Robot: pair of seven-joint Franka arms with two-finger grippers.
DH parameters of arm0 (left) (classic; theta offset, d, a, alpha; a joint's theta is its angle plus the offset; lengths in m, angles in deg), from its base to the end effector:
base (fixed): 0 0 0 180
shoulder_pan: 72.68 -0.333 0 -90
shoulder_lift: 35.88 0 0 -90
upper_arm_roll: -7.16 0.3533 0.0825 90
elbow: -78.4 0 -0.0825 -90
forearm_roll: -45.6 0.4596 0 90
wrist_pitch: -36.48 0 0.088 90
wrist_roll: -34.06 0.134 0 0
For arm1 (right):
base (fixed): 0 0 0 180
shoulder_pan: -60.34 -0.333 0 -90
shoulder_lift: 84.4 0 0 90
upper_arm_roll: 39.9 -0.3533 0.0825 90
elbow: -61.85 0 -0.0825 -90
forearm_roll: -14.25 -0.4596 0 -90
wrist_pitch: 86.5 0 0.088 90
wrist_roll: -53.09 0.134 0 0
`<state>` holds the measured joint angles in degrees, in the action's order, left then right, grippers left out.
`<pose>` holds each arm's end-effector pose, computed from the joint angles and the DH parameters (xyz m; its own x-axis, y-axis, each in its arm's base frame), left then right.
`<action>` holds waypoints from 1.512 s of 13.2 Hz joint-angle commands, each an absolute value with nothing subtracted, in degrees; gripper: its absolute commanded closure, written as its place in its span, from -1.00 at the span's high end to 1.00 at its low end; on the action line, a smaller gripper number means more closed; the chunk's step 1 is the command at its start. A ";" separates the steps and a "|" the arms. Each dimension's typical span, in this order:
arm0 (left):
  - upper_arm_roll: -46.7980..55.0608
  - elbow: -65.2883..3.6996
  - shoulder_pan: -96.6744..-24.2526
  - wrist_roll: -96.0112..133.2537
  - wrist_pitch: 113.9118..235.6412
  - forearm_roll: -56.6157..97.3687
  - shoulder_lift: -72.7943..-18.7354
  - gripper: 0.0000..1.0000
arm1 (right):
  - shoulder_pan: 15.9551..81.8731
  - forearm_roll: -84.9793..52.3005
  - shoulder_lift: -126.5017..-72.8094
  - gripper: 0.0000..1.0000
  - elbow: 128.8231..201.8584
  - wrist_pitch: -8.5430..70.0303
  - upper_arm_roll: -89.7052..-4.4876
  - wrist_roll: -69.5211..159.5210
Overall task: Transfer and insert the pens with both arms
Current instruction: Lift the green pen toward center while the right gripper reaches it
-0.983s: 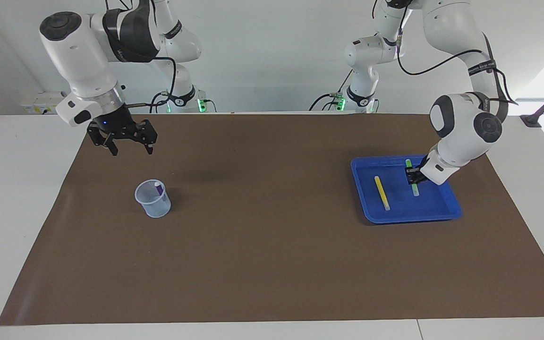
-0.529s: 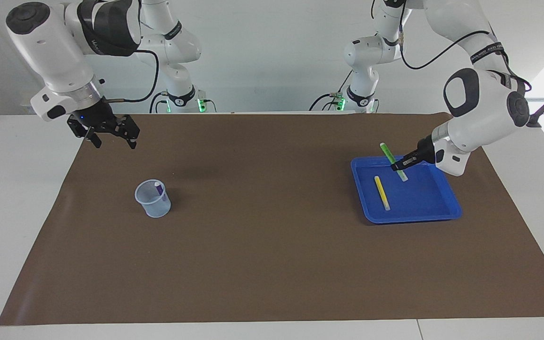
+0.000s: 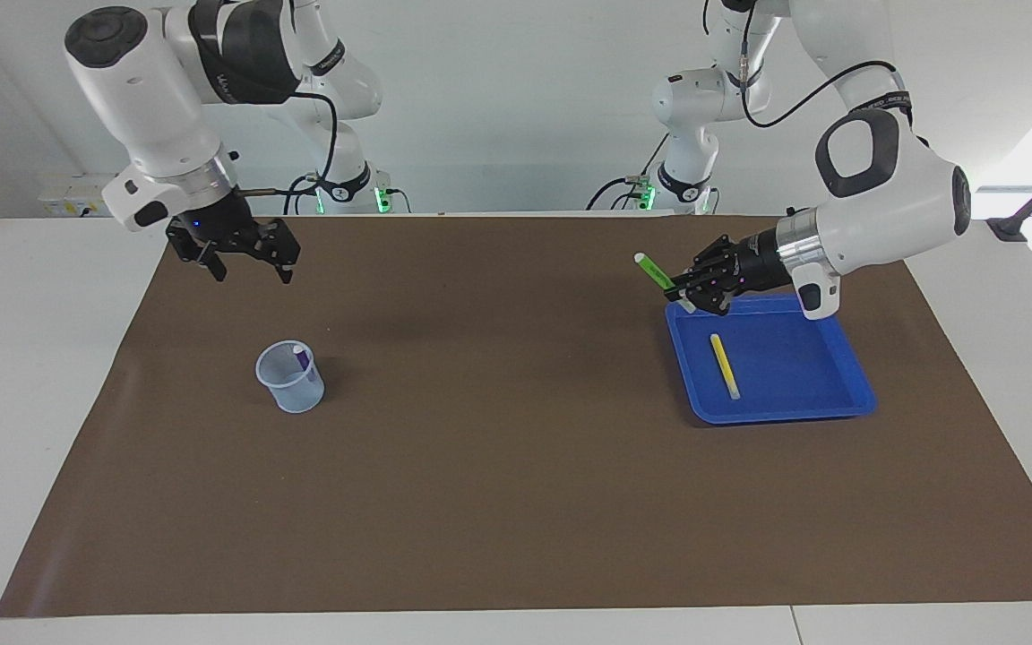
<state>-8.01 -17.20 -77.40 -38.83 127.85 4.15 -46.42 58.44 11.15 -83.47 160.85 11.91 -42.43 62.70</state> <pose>0.6446 -0.1965 0.5046 0.2324 0.6567 -0.7175 0.9248 -0.3777 -0.0461 0.6298 0.0555 0.5714 0.9952 -0.0979 -0.0032 -0.0980 -0.9938 -0.0530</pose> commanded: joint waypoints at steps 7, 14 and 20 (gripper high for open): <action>-10.86 -32.39 -71.11 -50.84 142.08 -13.27 -35.29 -1.00 | 57.88 -11.32 -85.46 1.00 158.00 23.43 -54.47 79.00; -10.86 -41.30 -65.47 -51.28 156.80 -22.07 -29.64 -1.00 | 57.00 -11.24 -84.84 1.00 159.93 28.00 -60.55 79.72; -10.86 -41.83 -65.47 -51.45 158.64 -23.83 -29.55 -1.00 | 57.00 -11.24 -84.75 1.00 160.55 31.44 -63.63 79.72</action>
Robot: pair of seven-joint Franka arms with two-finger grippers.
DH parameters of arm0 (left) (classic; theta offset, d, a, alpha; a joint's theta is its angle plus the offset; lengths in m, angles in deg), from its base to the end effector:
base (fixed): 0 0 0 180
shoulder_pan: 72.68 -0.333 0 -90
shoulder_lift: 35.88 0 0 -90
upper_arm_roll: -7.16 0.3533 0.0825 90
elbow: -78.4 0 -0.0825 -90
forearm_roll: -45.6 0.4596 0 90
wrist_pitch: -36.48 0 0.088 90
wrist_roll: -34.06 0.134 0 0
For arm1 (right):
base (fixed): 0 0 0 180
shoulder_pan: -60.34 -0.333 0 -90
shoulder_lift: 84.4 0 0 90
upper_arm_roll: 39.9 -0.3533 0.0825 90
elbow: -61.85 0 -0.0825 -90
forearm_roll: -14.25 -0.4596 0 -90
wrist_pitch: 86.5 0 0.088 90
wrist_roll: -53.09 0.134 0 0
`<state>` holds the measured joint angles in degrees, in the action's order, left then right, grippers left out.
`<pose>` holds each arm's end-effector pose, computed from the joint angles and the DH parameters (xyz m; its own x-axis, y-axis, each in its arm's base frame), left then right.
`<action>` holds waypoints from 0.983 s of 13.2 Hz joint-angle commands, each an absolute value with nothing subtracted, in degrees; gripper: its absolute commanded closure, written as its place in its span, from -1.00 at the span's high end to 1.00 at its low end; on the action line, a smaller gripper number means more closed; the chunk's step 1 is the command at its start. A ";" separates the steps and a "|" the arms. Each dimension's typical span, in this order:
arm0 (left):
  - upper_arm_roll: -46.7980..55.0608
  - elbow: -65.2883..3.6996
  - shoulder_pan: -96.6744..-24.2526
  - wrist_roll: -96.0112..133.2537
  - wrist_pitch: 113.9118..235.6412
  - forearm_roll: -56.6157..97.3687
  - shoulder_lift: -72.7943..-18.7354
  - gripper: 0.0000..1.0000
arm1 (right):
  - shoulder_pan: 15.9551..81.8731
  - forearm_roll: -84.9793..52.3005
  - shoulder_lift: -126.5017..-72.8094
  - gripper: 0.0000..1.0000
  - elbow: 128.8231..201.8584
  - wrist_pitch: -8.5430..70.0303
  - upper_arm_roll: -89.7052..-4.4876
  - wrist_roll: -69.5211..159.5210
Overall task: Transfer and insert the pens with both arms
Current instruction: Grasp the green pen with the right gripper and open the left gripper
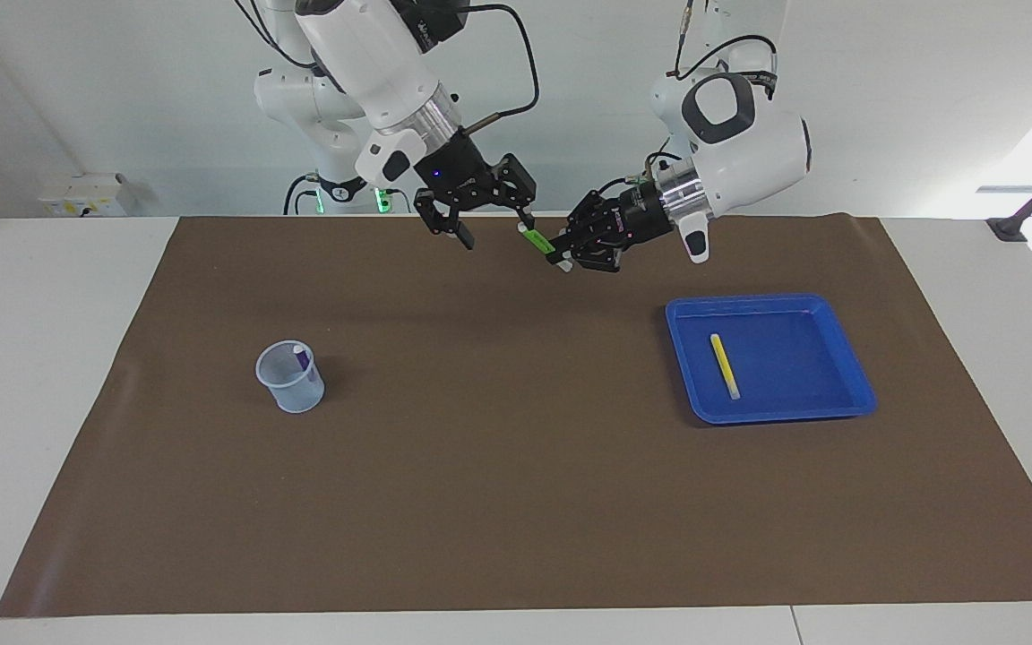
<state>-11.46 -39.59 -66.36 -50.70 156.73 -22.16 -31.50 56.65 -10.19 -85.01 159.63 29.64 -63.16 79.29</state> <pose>0.5427 -0.3291 0.4967 -0.0808 0.5229 -0.8486 0.9962 0.0141 -0.0862 0.5900 0.3365 0.6071 0.9897 -0.1315 0.0561 -0.0877 -0.8684 -0.4881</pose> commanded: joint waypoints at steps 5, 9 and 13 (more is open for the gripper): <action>-10.86 -42.01 -65.39 -51.54 159.79 -25.15 -29.38 -1.00 | 56.83 -11.24 -84.67 1.00 160.99 31.88 -64.59 79.72; -10.86 -42.01 -65.12 -51.72 160.23 -25.68 -29.38 -1.00 | 56.65 -11.24 -84.93 0.98 161.17 33.12 -64.68 79.63; -10.86 -42.01 -65.12 -51.72 160.32 -25.85 -29.38 -1.00 | 56.21 -11.24 -85.19 0.32 160.99 34.96 -64.68 79.72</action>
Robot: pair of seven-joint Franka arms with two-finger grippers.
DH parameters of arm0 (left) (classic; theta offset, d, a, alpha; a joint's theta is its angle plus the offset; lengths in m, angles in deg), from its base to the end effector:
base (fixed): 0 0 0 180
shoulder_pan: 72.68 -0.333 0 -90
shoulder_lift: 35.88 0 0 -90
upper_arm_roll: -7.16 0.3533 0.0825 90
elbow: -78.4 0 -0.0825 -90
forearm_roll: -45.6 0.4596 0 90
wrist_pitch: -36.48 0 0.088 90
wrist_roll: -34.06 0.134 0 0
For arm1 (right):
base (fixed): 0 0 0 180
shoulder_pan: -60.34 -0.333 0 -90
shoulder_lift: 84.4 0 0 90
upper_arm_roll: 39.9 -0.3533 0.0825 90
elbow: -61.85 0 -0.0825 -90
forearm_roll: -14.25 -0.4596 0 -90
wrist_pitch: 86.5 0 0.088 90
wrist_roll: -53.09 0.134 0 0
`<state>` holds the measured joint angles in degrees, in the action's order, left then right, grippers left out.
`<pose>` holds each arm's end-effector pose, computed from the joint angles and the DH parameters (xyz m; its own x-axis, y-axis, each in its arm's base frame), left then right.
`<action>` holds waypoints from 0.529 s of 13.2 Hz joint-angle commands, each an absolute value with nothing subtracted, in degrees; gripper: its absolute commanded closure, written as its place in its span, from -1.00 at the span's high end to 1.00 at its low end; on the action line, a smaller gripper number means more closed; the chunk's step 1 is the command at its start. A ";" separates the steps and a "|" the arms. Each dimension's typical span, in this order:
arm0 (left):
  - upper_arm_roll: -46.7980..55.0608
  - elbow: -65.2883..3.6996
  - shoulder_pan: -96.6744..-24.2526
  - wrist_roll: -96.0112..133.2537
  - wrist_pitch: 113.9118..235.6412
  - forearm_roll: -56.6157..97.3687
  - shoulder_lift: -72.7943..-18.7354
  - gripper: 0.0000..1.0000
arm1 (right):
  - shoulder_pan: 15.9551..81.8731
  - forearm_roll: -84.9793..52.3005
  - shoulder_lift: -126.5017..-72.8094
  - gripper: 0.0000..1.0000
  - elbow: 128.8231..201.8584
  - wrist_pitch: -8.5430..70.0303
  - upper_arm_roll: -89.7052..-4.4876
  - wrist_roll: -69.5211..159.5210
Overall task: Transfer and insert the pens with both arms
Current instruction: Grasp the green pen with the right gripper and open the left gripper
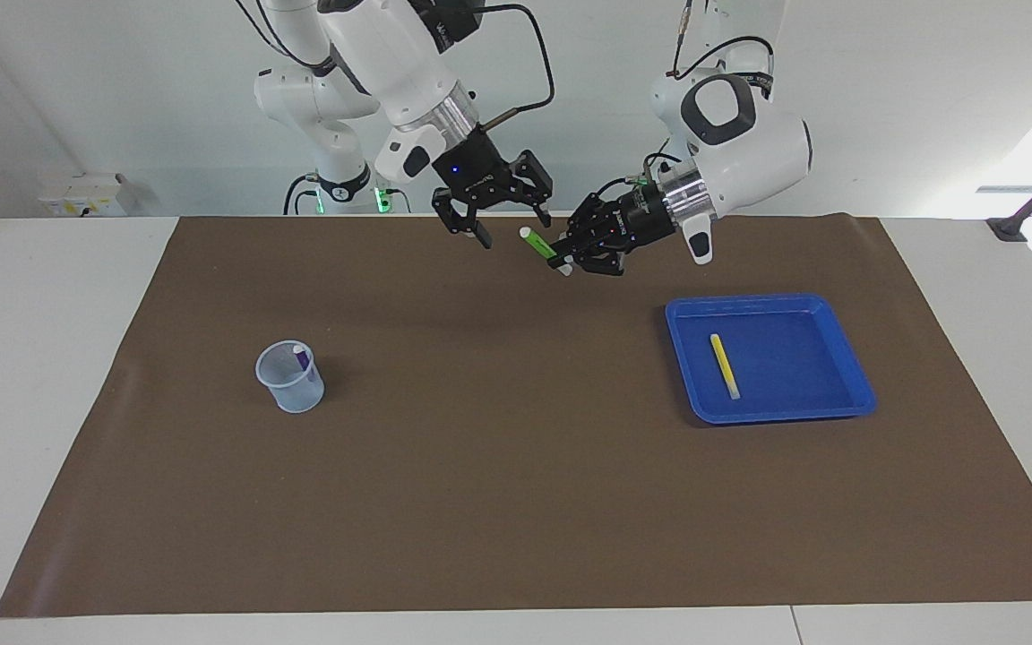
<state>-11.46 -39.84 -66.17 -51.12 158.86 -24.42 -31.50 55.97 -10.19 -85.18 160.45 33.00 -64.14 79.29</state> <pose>0.5463 -0.3286 0.4973 -0.1106 0.4977 -0.8603 0.9938 0.0596 -0.0934 0.5864 0.3526 0.6035 0.9880 -0.1278 0.0871 -0.0670 -0.8614 -0.5035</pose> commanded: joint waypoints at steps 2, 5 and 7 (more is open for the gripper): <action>-10.86 -42.01 -65.12 -51.98 160.32 -26.20 -29.46 -1.00 | 56.21 -11.24 -85.19 -0.61 160.99 35.05 -64.94 79.63; -10.86 -41.92 -65.12 -52.07 160.49 -26.29 -29.38 -1.00 | 56.21 -11.15 -85.19 -1.00 160.99 35.14 -65.03 79.63; -10.86 -42.01 -65.12 -52.07 161.02 -26.29 -29.46 -1.00 | 56.21 -11.06 -85.19 -1.00 160.99 35.14 -65.03 79.54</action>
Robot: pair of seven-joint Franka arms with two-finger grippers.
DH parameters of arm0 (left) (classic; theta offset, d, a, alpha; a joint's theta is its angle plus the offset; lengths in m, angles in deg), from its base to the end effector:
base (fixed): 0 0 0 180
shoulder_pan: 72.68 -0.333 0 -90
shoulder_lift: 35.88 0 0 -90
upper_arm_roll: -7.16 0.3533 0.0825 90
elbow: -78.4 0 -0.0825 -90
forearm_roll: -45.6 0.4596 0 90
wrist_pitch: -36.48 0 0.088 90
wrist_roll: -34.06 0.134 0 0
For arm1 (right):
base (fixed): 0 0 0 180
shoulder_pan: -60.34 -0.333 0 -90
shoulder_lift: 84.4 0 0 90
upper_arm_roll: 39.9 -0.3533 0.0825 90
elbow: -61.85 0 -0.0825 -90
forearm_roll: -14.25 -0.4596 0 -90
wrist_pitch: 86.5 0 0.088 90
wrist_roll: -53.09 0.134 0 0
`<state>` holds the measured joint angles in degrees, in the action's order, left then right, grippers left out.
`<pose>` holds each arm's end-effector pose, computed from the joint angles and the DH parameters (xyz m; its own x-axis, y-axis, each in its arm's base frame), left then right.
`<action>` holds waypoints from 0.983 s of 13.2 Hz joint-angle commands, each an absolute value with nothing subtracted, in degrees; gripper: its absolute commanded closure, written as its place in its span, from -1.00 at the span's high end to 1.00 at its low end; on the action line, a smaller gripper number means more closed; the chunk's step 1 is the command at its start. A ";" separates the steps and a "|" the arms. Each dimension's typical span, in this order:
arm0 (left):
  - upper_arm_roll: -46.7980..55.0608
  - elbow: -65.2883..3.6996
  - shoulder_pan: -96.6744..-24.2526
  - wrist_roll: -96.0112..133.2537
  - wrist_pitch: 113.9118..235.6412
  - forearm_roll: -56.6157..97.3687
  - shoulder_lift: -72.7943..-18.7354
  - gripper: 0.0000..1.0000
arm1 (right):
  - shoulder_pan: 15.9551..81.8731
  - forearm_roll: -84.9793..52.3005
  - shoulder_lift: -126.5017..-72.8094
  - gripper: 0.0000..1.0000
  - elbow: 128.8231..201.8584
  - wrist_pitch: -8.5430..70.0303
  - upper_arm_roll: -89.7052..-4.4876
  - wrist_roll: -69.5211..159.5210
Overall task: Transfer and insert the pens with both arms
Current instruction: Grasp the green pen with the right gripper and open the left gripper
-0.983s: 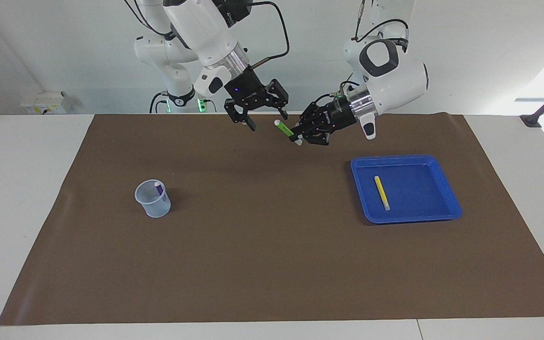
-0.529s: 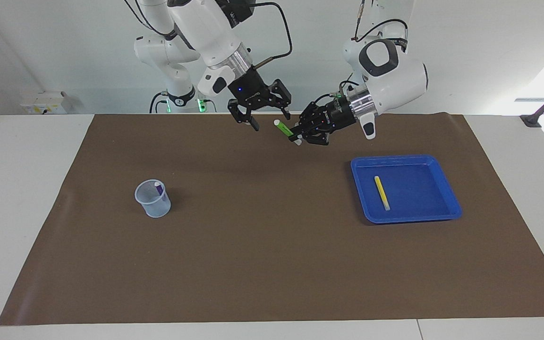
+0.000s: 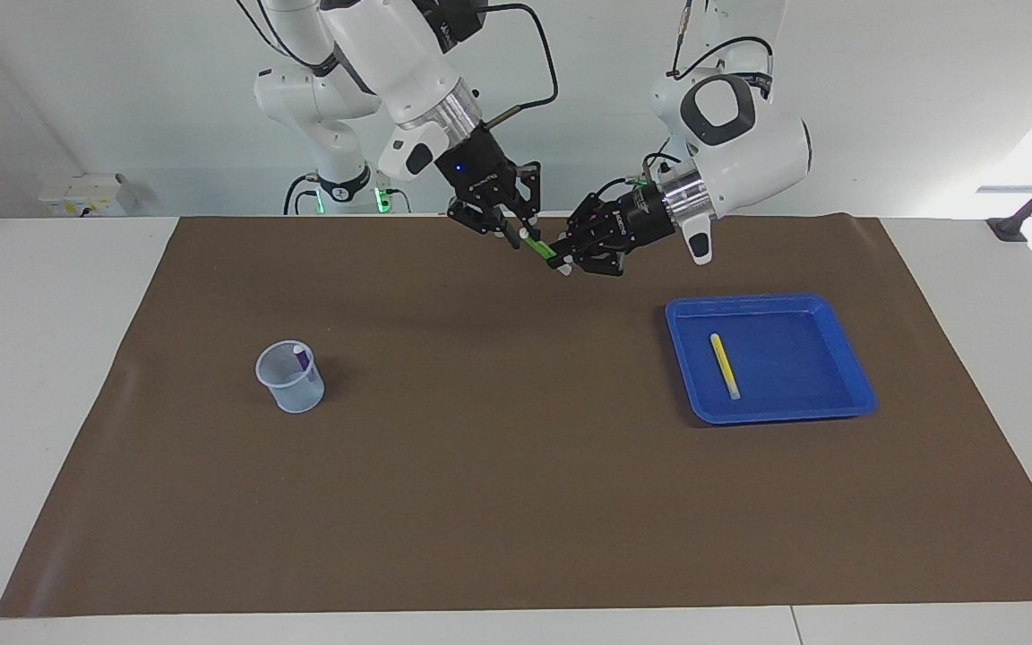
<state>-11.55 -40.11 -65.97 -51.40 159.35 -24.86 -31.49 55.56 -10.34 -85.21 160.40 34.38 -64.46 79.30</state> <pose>0.5450 -0.3304 0.4953 -0.1206 0.4945 -0.8608 0.9927 0.0672 -0.1005 0.5846 0.3601 0.6067 0.9865 -0.1268 0.1041 -0.0556 -0.8554 -0.5149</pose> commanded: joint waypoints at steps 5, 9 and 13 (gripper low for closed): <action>-10.77 -41.66 -65.03 -51.19 162.68 -26.91 -29.29 0.76 | 56.21 -9.49 -85.11 -1.00 161.17 34.96 -65.03 78.93; -10.77 -41.74 -64.42 -51.72 165.07 -26.56 -28.85 1.00 | 56.38 -3.96 -84.58 -1.00 163.62 34.87 -64.16 75.08; -10.68 -40.96 -65.03 -51.36 163.92 -12.30 -29.55 1.00 | 56.74 4.57 -83.09 -1.00 166.62 31.99 -58.11 62.70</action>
